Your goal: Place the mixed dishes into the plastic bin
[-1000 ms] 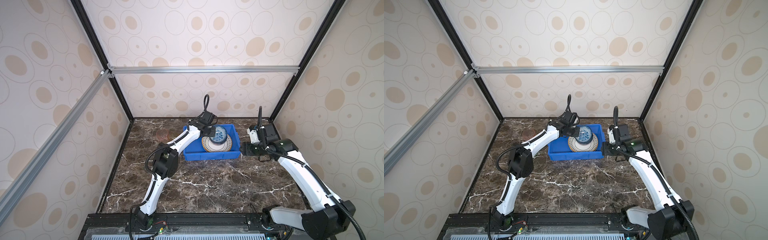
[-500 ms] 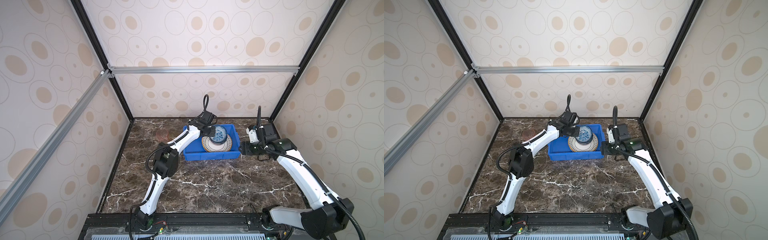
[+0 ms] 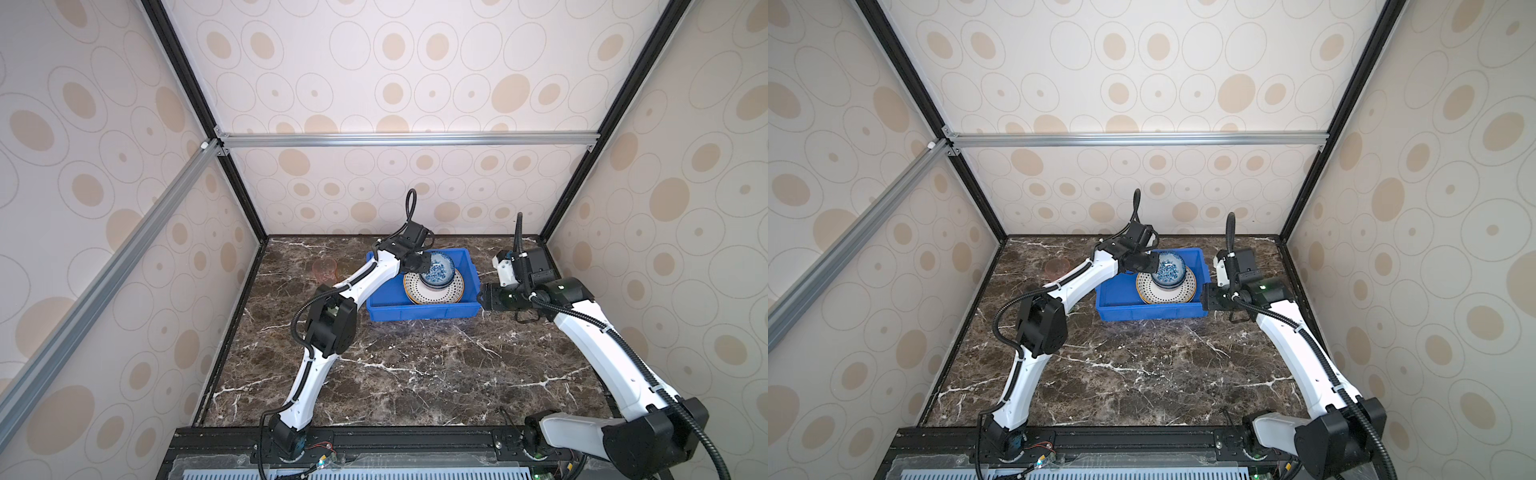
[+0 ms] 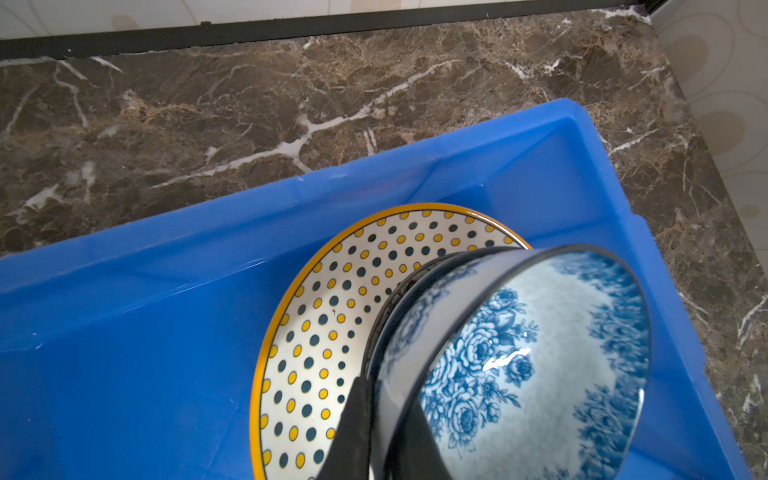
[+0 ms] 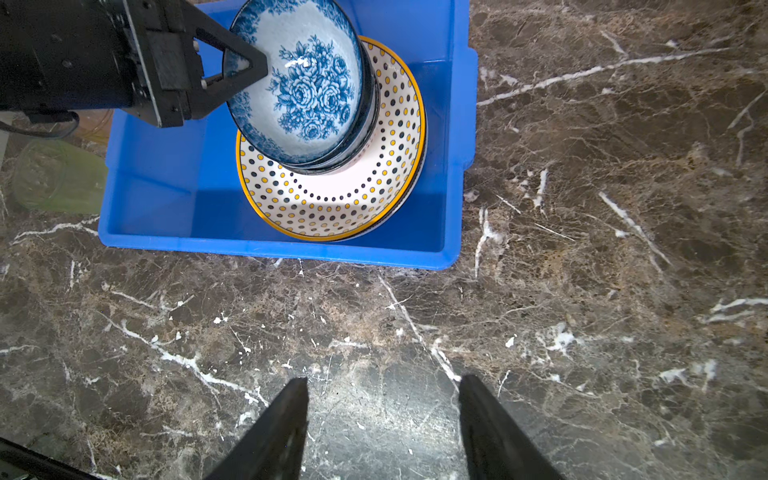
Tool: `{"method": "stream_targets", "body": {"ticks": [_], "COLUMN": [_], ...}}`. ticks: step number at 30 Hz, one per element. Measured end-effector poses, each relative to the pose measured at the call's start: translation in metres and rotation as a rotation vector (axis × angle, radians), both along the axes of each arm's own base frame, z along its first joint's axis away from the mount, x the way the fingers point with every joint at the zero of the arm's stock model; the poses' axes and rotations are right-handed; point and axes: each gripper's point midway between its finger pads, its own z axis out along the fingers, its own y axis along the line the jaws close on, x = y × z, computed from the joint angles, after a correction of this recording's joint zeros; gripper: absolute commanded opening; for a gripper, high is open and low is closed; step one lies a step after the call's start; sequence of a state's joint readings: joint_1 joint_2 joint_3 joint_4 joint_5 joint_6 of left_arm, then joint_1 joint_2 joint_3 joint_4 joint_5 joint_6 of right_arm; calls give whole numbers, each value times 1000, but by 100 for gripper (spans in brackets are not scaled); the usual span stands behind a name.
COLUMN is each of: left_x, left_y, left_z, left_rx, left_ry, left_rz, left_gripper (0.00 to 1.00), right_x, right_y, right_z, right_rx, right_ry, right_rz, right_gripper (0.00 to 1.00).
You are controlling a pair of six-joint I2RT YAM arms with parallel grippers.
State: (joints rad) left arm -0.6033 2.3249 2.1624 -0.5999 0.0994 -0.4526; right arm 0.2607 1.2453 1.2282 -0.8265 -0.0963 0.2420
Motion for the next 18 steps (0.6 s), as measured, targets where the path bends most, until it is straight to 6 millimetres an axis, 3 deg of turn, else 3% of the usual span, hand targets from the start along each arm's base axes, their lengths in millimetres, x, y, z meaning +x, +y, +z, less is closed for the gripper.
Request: {"method": "stream_targets", "body": {"ticks": [18], "left_x": [0], "left_y": [-1], "left_z": [0], "left_rx": [-8], "left_ry": [3], "left_rz": [-1], "left_gripper": [15], "right_x": [-3], "right_y": [-1], "right_z": [1], "right_rx": [0], "right_ry": [-7], "right_rz": [-2], "right_gripper": [61]}}
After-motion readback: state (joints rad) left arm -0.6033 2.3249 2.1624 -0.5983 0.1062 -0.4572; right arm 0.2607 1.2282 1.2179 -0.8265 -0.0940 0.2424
